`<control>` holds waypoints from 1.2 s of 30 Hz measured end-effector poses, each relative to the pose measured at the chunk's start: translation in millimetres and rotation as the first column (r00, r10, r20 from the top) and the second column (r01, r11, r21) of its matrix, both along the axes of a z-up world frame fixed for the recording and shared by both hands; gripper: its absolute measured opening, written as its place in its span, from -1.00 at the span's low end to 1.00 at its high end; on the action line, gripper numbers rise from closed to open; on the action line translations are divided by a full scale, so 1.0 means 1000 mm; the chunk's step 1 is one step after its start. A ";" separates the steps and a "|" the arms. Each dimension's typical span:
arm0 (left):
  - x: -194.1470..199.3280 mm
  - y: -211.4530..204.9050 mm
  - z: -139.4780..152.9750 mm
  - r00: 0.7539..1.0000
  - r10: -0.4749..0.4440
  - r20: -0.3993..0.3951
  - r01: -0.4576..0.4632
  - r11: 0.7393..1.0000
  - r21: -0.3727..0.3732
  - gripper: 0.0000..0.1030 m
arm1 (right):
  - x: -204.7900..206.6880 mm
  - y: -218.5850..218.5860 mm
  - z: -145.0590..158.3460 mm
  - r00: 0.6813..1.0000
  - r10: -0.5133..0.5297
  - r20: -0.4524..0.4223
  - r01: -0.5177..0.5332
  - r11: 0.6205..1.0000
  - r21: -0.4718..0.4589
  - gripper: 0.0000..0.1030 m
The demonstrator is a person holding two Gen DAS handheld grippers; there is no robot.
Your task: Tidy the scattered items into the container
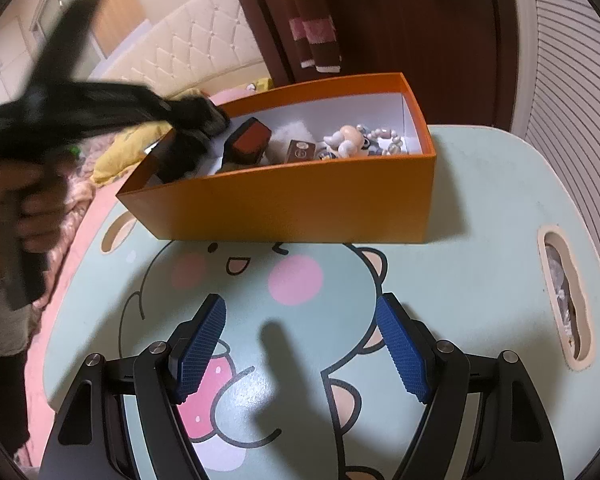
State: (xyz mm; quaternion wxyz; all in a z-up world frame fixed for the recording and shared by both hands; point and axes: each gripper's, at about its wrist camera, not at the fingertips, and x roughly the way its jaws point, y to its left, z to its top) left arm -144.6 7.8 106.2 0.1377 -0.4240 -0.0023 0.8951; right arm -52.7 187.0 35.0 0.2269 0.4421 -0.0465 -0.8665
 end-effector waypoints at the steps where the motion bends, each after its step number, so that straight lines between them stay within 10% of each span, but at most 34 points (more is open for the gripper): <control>1: 0.006 -0.001 0.008 1.000 -0.001 -0.019 0.001 1.000 0.015 -0.84 | 0.001 0.000 0.000 1.000 -0.003 0.003 0.003 1.000 -0.001 0.51; 10: 0.085 -0.016 0.051 0.990 -0.090 -0.106 0.102 0.989 0.110 -0.84 | 0.011 -0.007 0.005 1.000 0.009 -0.002 -0.009 1.000 -0.007 0.51; 20: 0.120 -0.035 -0.041 1.000 -0.015 0.006 0.014 0.984 0.177 -0.83 | 0.016 -0.008 -0.002 0.999 -0.044 -0.004 0.044 0.998 0.047 0.51; 22: 0.120 -0.038 -0.052 1.000 0.014 0.013 -0.017 0.978 0.207 -0.68 | 0.017 -0.007 -0.002 0.998 -0.063 -0.008 0.063 0.997 0.048 0.51; 26: 0.122 -0.046 -0.070 0.995 0.092 0.033 -0.097 0.959 0.268 0.48 | 0.017 -0.007 0.002 0.997 -0.071 -0.014 0.072 0.997 0.038 0.51; 36: 0.149 -0.047 -0.077 0.993 0.078 -0.092 -0.044 0.944 0.326 0.51 | -0.009 -0.029 0.057 0.996 0.008 -0.093 -0.013 0.999 -0.046 0.51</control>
